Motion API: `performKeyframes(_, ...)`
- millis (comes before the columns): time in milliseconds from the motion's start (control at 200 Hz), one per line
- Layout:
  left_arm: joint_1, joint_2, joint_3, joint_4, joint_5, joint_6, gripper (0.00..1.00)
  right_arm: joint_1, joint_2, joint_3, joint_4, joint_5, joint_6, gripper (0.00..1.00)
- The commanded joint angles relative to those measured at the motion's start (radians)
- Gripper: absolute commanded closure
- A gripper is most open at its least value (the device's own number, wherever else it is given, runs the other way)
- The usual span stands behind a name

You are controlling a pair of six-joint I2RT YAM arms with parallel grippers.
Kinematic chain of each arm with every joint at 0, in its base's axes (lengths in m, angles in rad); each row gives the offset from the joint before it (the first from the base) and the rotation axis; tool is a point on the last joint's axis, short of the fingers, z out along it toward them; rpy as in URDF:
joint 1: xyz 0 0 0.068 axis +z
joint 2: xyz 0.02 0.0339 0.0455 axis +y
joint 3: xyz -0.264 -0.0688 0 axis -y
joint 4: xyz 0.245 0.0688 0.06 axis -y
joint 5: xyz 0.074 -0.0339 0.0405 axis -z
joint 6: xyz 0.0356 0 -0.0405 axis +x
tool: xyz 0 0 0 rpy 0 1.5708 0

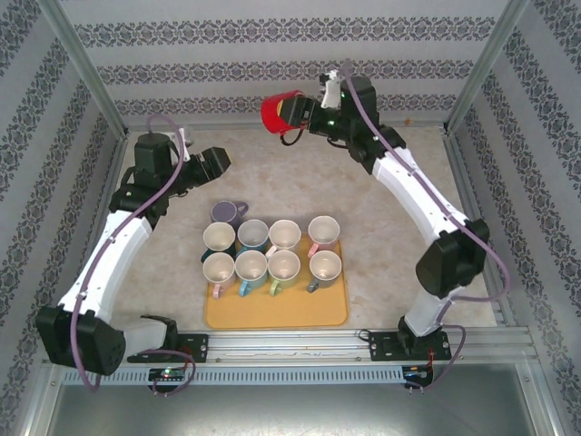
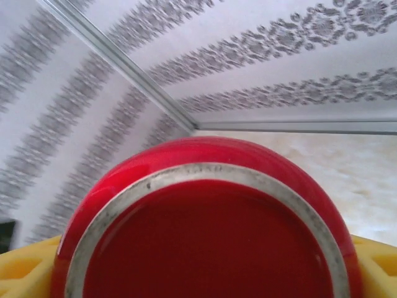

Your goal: Turn the mug right side up

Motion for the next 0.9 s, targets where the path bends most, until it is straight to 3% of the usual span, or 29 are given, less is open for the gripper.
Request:
performKeyframes(0, -0.062, -0.018, -0.062, 0.195, 0.164, -0.059, 0.30, 0.001, -0.073, -0.145, 0.345, -0.112, 0.297, 0.54)
performKeyframes(170, -0.143, -0.029, -0.197, 0.562, 0.307, -0.204, 0.29, 0.014, -0.204, -0.351, 0.569, -0.111, 0.492, 0.56)
performKeyframes(380, -0.173, 0.000, -0.275, 0.831, 0.351, -0.295, 0.29, 0.043, -0.289, -0.466, 0.676, -0.101, 0.574, 0.56)
performKeyframes(679, -0.175, 0.097, -0.271, 1.054, 0.379, -0.417, 0.32, 0.088, -0.307, -0.508, 0.774, -0.125, 0.650, 0.56)
performKeyframes(794, -0.176, 0.133, -0.270, 1.194, 0.395, -0.492, 0.40, 0.102, -0.301, -0.522, 0.807, -0.131, 0.672, 0.56)
performKeyframes(894, -0.175, 0.151, -0.250, 1.214, 0.415, -0.506, 0.42, 0.117, -0.301, -0.531, 0.811, -0.133, 0.674, 0.56)
